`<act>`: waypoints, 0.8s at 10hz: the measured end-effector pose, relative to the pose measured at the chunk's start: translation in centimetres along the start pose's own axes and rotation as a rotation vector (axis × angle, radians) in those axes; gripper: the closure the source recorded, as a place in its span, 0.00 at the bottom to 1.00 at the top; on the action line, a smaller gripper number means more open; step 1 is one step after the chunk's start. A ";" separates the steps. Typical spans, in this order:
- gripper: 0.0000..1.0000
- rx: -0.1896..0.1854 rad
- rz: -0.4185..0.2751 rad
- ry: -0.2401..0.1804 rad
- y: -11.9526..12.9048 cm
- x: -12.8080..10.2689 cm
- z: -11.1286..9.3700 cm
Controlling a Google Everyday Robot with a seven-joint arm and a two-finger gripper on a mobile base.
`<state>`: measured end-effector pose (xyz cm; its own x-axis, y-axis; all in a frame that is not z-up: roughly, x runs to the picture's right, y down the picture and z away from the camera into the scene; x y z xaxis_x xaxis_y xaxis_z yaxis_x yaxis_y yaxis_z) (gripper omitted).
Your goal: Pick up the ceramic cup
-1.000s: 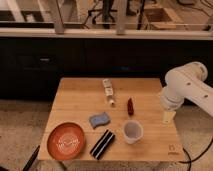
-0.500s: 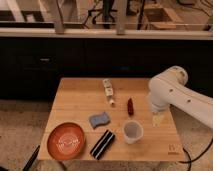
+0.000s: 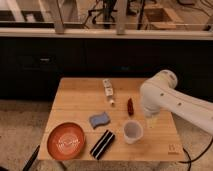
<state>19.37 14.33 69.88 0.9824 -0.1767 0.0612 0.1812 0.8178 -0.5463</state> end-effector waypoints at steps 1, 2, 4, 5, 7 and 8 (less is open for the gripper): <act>0.20 -0.001 -0.014 0.000 0.1 -0.3 0.2; 0.20 -0.002 -0.052 -0.010 0.3 -0.8 0.8; 0.20 0.001 -0.080 -0.025 0.4 -1.2 1.6; 0.20 0.000 -0.087 -0.030 0.5 -1.3 1.7; 0.20 0.000 -0.116 -0.042 0.5 -2.3 2.0; 0.20 -0.001 -0.126 -0.049 0.5 -2.6 2.1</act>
<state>16.96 16.35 71.18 0.9530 -0.2507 0.1702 0.3030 0.7901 -0.5328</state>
